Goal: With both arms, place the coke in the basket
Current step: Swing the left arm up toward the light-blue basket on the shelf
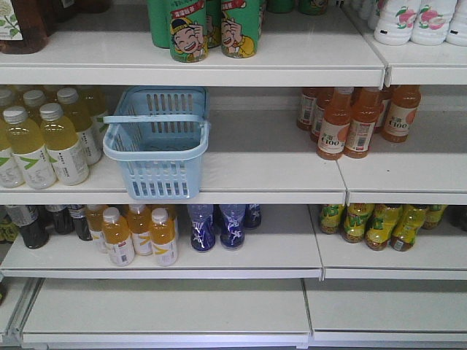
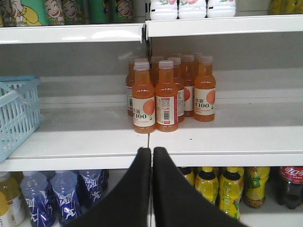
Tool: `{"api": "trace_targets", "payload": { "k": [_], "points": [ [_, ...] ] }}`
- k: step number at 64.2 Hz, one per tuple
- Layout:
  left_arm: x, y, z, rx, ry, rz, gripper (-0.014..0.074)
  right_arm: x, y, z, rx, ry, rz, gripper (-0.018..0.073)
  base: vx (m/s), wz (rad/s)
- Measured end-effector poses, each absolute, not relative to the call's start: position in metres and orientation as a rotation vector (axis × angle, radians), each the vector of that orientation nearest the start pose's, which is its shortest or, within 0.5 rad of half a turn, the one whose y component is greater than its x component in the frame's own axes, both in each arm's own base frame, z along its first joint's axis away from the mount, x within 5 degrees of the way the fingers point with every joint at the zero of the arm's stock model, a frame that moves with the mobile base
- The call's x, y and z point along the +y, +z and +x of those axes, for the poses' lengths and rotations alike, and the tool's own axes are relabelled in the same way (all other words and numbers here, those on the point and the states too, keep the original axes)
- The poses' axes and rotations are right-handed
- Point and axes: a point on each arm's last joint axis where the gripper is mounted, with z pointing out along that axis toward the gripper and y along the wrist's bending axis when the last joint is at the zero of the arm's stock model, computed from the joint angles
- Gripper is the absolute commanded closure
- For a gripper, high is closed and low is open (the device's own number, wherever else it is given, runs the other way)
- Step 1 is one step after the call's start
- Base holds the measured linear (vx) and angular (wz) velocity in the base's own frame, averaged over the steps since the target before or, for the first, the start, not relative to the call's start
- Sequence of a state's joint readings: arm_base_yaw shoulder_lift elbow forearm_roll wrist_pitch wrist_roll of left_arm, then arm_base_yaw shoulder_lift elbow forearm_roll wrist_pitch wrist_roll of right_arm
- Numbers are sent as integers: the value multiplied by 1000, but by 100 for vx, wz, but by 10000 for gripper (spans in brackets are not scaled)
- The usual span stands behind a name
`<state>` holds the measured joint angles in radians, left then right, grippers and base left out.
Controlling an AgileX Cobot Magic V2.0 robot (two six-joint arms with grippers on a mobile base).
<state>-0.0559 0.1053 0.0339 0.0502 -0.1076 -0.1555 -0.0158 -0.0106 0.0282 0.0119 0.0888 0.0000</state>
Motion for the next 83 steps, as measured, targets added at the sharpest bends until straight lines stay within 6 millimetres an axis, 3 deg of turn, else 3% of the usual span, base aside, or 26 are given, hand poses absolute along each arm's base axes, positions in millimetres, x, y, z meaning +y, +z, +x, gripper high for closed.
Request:
{"api": "trace_targets", "payload": {
  "k": [36, 51, 67, 71, 75, 83],
  "points": [
    [-4, 206, 65, 1507, -176, -77, 603, -1, 196, 57, 1590, -2, 21, 564, 0, 0],
    [0, 207, 66, 1369, -797, -716, 603, -1, 196, 57, 1590, -2, 21, 564, 0, 0],
    [5, 211, 65, 1099, -1232, -1135, 603, -1, 196, 57, 1590, -2, 21, 564, 0, 0],
    [7, 220, 64, 957, -1386, -1225, 603, -1, 196, 57, 1590, -2, 21, 564, 0, 0],
    [9, 241, 61, 799, -1518, -1202, 603, -1, 196, 57, 1590, -2, 21, 564, 0, 0],
    [7, 315, 40, 539, -1658, -784, 603, -1, 196, 57, 1590, -2, 21, 564, 0, 0]
  ]
}}
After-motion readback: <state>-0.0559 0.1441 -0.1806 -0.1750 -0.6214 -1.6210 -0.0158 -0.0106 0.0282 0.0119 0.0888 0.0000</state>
